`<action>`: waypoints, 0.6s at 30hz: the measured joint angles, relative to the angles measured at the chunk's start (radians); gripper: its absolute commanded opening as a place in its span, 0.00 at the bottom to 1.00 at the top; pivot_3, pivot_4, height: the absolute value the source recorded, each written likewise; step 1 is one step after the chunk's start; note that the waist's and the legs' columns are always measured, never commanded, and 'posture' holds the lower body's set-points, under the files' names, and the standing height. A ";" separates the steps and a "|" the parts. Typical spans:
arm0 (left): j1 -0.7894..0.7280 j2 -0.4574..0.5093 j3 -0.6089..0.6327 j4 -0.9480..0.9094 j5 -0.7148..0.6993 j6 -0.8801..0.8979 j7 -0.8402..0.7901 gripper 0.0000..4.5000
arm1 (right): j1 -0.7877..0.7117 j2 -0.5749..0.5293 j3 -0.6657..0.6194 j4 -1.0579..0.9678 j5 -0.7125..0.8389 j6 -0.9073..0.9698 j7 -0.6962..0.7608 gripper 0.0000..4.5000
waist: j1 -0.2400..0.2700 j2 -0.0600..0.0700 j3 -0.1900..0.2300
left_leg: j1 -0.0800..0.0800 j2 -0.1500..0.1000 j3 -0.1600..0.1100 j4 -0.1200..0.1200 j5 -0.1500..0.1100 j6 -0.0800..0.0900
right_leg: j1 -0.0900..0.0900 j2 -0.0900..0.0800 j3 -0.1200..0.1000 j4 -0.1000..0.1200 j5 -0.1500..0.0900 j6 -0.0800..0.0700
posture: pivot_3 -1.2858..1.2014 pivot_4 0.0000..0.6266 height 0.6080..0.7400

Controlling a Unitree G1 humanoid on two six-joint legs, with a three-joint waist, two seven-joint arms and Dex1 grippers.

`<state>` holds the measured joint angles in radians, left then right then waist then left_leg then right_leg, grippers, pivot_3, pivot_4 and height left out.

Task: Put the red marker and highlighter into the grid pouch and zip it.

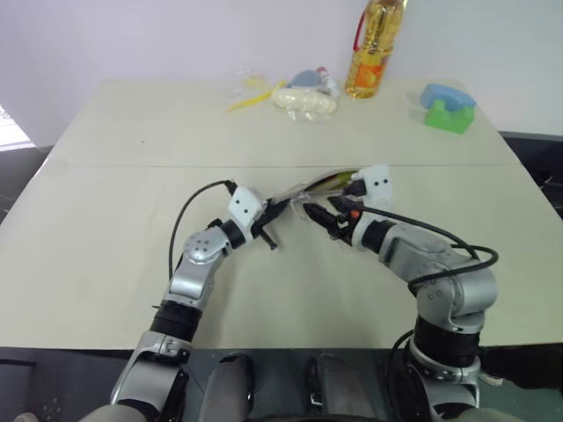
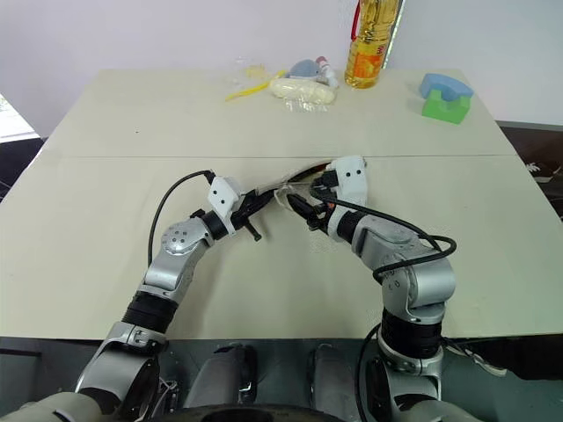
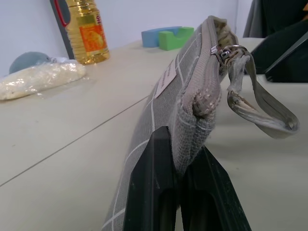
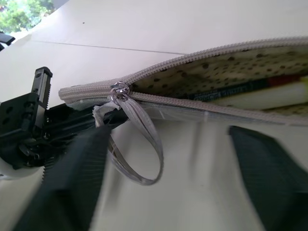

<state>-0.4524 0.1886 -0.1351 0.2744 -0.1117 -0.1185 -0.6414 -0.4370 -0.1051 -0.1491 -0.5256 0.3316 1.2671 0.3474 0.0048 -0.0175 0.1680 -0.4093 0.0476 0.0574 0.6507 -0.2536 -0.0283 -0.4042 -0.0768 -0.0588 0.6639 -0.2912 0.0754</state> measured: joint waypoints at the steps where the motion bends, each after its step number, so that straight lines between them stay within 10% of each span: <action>1: 0.000 0.000 0.000 0.000 0.001 0.000 0.000 0.00 | 0.000 -0.003 0.005 0.008 0.003 0.001 -0.006 0.34 | 0.000 0.000 0.000 | 0.000 0.000 0.000 0.000 0.000 0.000 | 0.000 0.000 0.000 0.000 0.000 0.000 | 0.52 0.24 1.00; 4: 0.000 0.000 0.000 0.000 0.003 0.000 0.001 0.00 | -0.001 -0.014 0.016 0.015 0.009 0.002 -0.014 0.02 | 0.000 0.000 0.000 | 0.000 0.000 0.000 0.000 0.000 0.000 | 0.000 0.000 0.000 0.000 0.000 0.000 | 0.52 0.24 1.00; 11: 0.000 0.003 0.000 0.000 0.008 -0.002 0.002 0.00 | -0.003 -0.059 0.027 0.018 0.026 -0.005 -0.031 0.01 | -0.001 0.000 0.000 | 0.000 0.000 0.000 0.000 0.000 0.000 | 0.000 0.000 0.000 0.000 0.000 0.000 | 0.52 0.24 1.00; 18: -0.005 0.071 -0.001 0.020 0.035 -0.062 -0.009 0.00 | -0.012 -0.389 0.047 0.027 -0.091 -0.131 -0.063 0.01 | 0.001 0.000 0.000 | 0.000 0.000 0.001 -0.001 0.000 0.000 | -0.001 0.000 0.000 -0.001 0.000 0.000 | 0.52 0.24 1.00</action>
<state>-0.4570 0.2597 -0.1356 0.2948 -0.0762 -0.1806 -0.6503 -0.4490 -0.4939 -0.1020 -0.4986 0.2401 1.1365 0.2839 0.0060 -0.0174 0.1680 -0.4097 0.0474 0.0581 0.6496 -0.2536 -0.0283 -0.4051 -0.0769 -0.0587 0.6630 -0.2913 0.0755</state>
